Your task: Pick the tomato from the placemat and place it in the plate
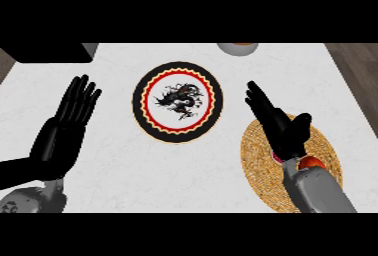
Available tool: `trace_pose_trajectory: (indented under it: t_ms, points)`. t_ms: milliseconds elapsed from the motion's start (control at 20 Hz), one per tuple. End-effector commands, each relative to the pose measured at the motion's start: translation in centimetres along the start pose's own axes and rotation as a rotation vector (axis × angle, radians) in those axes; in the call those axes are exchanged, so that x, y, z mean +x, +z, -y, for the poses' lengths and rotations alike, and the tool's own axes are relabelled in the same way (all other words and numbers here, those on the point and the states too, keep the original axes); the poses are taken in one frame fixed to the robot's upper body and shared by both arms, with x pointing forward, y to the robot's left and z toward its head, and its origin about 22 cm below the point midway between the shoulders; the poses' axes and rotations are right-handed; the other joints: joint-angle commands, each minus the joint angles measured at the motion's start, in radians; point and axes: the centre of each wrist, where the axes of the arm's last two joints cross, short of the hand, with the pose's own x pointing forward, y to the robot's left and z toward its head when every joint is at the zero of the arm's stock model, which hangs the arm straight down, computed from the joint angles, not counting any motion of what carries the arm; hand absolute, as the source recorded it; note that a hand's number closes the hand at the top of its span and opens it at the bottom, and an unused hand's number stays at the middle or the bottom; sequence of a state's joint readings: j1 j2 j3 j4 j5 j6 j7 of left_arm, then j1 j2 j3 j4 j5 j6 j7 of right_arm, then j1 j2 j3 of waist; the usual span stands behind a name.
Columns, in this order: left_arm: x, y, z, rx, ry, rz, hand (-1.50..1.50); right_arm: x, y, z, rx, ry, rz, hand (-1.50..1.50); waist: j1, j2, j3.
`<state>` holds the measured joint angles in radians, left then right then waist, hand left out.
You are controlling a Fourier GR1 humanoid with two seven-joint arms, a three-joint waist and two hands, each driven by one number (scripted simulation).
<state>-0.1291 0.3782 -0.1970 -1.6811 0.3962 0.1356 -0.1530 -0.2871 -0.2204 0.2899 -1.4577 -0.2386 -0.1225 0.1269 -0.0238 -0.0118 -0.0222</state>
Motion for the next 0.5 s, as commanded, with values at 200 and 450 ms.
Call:
trace_pose_trajectory:
  t_ms: [200, 450]
  points:
    - [-2.8, 4.7, -7.1, 0.158, -0.404, -0.231, 0.0, 3.1, 1.1, 5.6, 0.07, -0.482, 0.149, -1.5, 0.01, 0.015, 0.031]
    - [-4.4, 8.4, -9.5, 0.202, -0.526, -0.363, 0.0, 1.7, 6.7, 14.9, -0.283, -0.264, 0.276, -1.5, -0.01, 0.01, 0.024]
